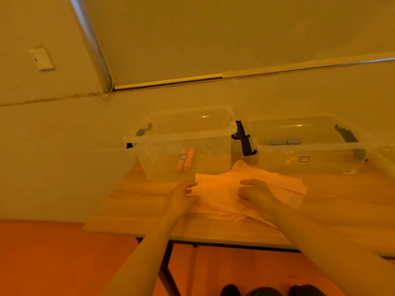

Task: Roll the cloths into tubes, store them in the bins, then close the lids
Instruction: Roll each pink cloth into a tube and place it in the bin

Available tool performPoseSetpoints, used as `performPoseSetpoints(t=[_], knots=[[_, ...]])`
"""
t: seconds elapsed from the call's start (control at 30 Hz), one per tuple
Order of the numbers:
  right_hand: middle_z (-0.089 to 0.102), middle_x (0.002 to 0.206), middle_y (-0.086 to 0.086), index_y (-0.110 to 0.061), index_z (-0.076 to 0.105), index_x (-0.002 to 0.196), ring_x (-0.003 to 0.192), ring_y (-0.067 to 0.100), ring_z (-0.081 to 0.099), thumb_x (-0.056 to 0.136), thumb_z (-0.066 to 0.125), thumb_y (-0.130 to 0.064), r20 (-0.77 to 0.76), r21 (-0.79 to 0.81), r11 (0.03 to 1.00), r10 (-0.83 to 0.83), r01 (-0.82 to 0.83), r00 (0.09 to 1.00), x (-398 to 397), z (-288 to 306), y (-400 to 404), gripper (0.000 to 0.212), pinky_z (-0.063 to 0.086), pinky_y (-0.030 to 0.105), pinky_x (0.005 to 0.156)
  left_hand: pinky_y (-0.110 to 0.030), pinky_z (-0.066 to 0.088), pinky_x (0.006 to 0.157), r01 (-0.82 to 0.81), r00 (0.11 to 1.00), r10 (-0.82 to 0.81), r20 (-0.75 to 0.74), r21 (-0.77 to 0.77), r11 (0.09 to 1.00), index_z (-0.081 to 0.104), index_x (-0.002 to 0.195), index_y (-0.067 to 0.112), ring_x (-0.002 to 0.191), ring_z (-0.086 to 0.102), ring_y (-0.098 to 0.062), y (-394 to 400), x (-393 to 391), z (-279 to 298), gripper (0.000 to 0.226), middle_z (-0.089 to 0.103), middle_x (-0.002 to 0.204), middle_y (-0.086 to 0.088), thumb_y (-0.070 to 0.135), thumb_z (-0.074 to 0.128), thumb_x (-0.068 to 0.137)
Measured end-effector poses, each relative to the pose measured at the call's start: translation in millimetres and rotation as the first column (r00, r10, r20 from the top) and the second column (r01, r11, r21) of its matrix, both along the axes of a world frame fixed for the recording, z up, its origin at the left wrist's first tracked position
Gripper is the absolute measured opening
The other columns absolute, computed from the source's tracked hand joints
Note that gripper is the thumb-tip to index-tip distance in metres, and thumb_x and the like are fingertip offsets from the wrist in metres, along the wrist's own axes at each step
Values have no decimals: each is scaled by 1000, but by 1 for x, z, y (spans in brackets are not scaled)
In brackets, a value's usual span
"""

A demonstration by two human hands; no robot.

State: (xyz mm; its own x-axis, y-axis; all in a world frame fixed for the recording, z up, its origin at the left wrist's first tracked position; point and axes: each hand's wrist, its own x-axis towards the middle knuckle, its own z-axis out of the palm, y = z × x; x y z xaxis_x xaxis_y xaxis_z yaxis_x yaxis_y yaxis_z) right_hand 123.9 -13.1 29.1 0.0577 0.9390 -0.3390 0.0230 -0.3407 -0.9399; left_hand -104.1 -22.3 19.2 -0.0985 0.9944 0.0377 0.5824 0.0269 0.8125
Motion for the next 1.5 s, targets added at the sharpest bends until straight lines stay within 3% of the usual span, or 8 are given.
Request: performPoseSetpoints(t=[0.33, 0.43, 0.53, 0.73, 1.0, 1.17, 1.3, 1.5], knots=[[53, 129, 11, -18, 59, 126, 102, 22, 57, 92, 59, -8, 67, 21, 989, 144, -146, 987, -15, 10, 2, 36, 52, 35, 86, -27, 51, 86, -8, 1000, 9, 18, -41, 999, 54, 122, 34, 120, 50, -15, 13, -3, -15, 47, 46, 142, 1, 9, 69, 84], [54, 128, 12, -13, 58, 126, 99, 21, 58, 91, 61, -8, -47, -83, 986, 139, -143, 989, -28, 15, 3, 35, 53, 37, 91, -24, 50, 84, -11, 1000, 11, 16, -42, 999, 54, 124, 33, 117, 51, -13, 11, -3, -19, 47, 49, 138, 3, 12, 70, 84], [55, 125, 13, -12, 51, 130, 93, 21, 57, 92, 61, -9, -81, -122, 984, 124, -133, 989, -37, 17, 2, 40, 55, 32, 77, -17, 47, 77, -4, 999, 5, 50, -18, 1000, 55, 124, 31, 112, 50, -8, 7, -5, -23, 47, 51, 136, 4, 13, 71, 84], [60, 109, 3, -22, 62, 121, 76, 13, 60, 89, 65, -11, 233, 139, 962, 197, -233, 952, -32, 16, -4, 34, 47, 20, 58, -15, 47, 69, -16, 990, 16, 143, -1, 1000, 55, 123, 29, 110, 51, -8, 4, -13, -16, 46, 52, 135, 4, 9, 70, 84], [57, 110, -10, -22, 66, 105, 98, 4, 51, 80, 74, -7, 251, 423, 888, 77, -180, 965, -29, 27, -15, 30, 44, 24, 88, -15, 50, 66, 17, 979, -17, 202, 0, 1000, 53, 130, 24, 102, 56, -8, 3, 3, 5, 50, 54, 127, 6, 9, 69, 85], [55, 119, -5, -18, 65, 111, 114, 12, 48, 81, 73, -5, 151, 440, 896, -1, -67, 989, -23, 31, -12, 34, 43, 17, 83, -14, 49, 67, 41, 967, -53, 247, 56, 998, 54, 129, 18, 100, 57, -12, 0, 13, 12, 54, 58, 125, -3, 6, 73, 81], [46, 143, 0, -27, 63, 115, 132, 21, 41, 80, 73, -5, 113, 397, 918, -40, -8, 993, -15, 29, -9, 42, 40, 39, 105, -18, 49, 69, 51, 974, -54, 219, 20, 998, 52, 131, 25, 101, 55, -10, -4, 13, 17, 54, 53, 122, 4, 15, 73, 83], [39, 150, -3, -35, 58, 123, 137, 20, 36, 83, 69, -1, 121, 398, 915, 12, -60, 993, -8, 25, -9, 54, 39, 42, 109, -22, 48, 75, 105, 979, -92, 182, -68, 992, 45, 134, 35, 103, 54, -10, -14, 12, 17, 53, 55, 120, 7, 34, 68, 86]])
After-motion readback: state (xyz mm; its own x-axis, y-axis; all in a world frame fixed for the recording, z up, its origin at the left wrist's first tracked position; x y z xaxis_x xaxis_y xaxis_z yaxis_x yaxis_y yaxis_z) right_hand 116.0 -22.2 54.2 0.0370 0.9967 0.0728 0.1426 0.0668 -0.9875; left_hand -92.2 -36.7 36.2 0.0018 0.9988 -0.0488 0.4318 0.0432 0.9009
